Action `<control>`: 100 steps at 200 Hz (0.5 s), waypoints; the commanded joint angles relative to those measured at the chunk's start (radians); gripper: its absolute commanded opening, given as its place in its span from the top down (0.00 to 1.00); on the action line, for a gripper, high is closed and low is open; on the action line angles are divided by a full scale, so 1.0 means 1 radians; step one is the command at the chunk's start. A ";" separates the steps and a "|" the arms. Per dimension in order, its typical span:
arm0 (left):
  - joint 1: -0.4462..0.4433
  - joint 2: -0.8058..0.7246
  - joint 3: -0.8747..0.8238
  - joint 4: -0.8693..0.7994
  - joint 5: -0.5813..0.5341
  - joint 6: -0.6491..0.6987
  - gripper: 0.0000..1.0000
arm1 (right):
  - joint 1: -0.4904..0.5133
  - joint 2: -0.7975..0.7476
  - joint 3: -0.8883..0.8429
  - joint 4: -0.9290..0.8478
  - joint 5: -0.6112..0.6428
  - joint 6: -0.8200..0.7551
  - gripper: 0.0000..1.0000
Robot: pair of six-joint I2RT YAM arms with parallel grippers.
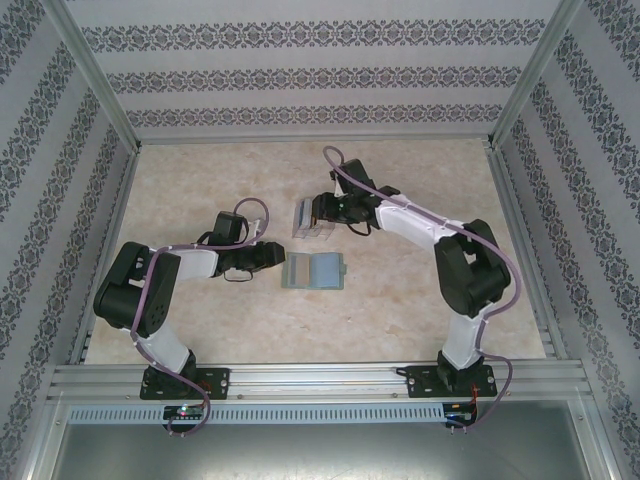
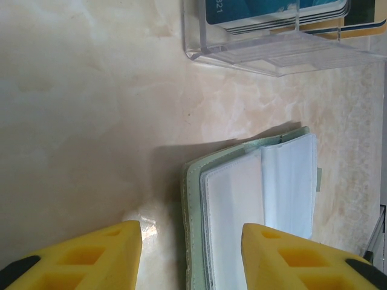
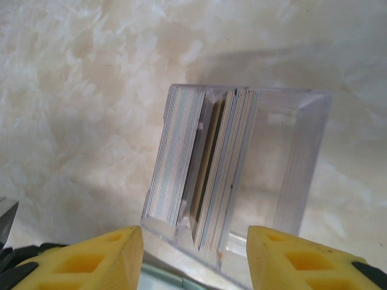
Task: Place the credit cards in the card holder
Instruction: Flip over the card slot in the card holder, then pick up the credit card from the storage box.
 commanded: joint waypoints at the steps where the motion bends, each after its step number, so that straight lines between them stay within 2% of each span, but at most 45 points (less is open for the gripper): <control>1: 0.006 -0.020 -0.004 -0.011 -0.022 0.030 0.52 | 0.000 0.048 0.058 -0.030 0.007 0.034 0.49; 57: 0.007 -0.043 -0.013 -0.016 -0.036 0.038 0.51 | 0.013 0.138 0.138 -0.075 0.017 0.059 0.49; 100: 0.007 -0.045 -0.017 -0.013 -0.047 0.038 0.51 | 0.032 0.162 0.188 -0.097 -0.022 0.069 0.48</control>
